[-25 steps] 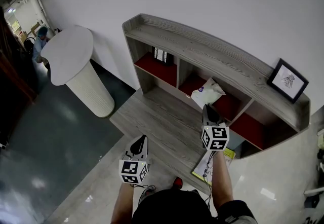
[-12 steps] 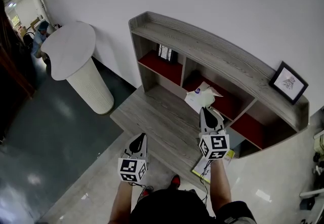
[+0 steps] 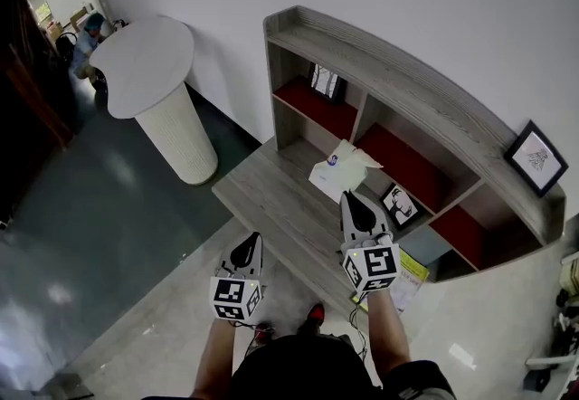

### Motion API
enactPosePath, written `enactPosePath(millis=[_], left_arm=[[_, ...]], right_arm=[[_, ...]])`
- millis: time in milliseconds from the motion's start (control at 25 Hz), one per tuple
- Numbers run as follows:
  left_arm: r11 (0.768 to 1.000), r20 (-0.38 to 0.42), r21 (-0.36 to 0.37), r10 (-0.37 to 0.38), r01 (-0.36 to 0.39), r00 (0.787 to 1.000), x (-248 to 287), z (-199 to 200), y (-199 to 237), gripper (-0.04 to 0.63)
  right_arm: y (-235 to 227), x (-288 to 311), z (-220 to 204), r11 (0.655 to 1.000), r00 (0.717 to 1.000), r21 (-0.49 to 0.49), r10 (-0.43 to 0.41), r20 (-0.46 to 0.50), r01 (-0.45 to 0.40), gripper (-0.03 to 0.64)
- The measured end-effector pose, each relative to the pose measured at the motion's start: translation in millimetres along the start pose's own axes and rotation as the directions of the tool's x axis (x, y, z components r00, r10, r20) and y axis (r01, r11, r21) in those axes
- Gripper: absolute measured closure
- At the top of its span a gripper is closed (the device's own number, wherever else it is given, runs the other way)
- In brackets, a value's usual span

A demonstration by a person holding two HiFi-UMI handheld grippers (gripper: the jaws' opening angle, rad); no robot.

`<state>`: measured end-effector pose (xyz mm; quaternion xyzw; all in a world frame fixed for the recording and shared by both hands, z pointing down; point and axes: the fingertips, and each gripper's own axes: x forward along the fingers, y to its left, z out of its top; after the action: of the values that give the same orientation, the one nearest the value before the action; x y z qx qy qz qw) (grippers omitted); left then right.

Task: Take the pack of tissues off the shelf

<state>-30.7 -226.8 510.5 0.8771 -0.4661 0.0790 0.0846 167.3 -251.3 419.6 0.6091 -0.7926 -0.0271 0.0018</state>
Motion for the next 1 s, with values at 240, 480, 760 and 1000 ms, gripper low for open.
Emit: enactPosePath(millis=[240, 480, 760, 1000], left_arm=[[0.998, -0.021, -0.004, 0.066, -0.066, 0.998, -22, -14, 28, 0.588], [0.994, -0.053, -0.020, 0.110, -0.111, 0.993, -34, -28, 49, 0.588], [0.993, -0.095, -0.032, 0.108, -0.111, 0.990, -30, -48, 58, 0.587], [0.994, -0.150, -0.042, 0.094, -0.101, 0.984, -18, -71, 62, 0.588]], right_arm=[[46, 24, -28, 0.996, 0.995, 0.022, 0.082, -0.049, -0.081, 0.589], [77, 40, -71, 0.990, 0.982, 0.058, 0.138, -0.128, -0.131, 0.589], [91, 47, -126, 0.986, 0.962, 0.085, 0.158, -0.223, -0.142, 0.589], [91, 52, -176, 0.984, 0.941, 0.120, 0.160, -0.297, -0.130, 0.589]])
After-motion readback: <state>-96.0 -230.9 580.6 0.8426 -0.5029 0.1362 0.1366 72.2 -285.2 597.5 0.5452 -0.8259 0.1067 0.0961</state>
